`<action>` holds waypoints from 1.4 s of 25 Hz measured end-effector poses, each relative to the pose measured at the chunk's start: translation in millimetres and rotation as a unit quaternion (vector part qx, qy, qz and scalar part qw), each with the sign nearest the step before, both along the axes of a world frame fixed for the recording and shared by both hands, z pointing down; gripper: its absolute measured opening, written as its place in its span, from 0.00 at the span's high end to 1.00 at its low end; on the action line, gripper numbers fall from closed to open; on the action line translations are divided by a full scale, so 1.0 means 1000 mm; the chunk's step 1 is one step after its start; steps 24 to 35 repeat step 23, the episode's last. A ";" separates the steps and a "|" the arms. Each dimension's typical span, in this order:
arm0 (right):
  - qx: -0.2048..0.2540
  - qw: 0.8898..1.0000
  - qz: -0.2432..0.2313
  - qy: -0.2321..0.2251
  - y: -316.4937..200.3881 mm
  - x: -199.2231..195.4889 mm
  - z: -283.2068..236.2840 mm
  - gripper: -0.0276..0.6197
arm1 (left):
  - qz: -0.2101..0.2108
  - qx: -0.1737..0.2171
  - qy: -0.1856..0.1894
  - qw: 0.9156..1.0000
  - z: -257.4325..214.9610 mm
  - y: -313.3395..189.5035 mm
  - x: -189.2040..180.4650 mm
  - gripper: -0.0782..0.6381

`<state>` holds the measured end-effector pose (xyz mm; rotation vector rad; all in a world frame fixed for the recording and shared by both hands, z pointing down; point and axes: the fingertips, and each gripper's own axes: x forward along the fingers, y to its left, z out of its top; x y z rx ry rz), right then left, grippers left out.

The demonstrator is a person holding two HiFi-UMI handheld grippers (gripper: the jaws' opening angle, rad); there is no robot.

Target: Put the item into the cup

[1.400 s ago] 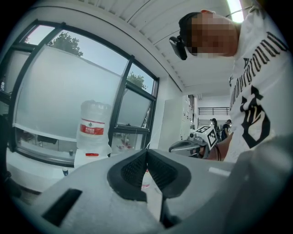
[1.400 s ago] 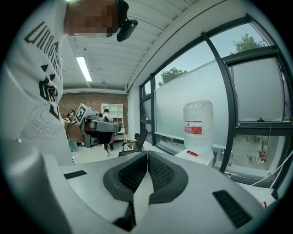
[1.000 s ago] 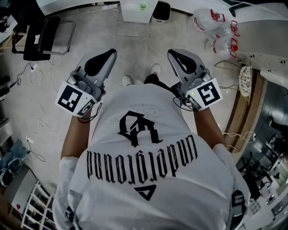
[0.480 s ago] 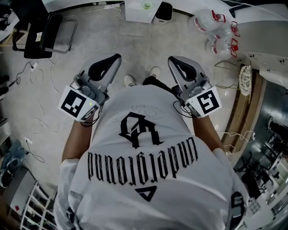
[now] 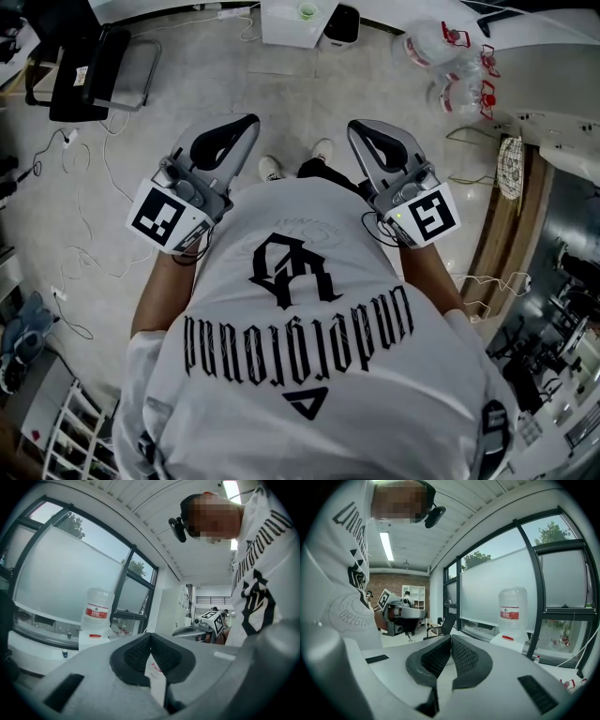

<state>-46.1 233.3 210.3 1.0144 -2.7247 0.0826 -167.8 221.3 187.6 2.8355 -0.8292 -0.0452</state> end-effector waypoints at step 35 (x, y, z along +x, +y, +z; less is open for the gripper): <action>0.003 1.000 0.008 -0.002 0.002 -0.003 -0.001 0.93 | 0.010 -0.004 0.004 1.000 0.006 0.002 -0.001 0.87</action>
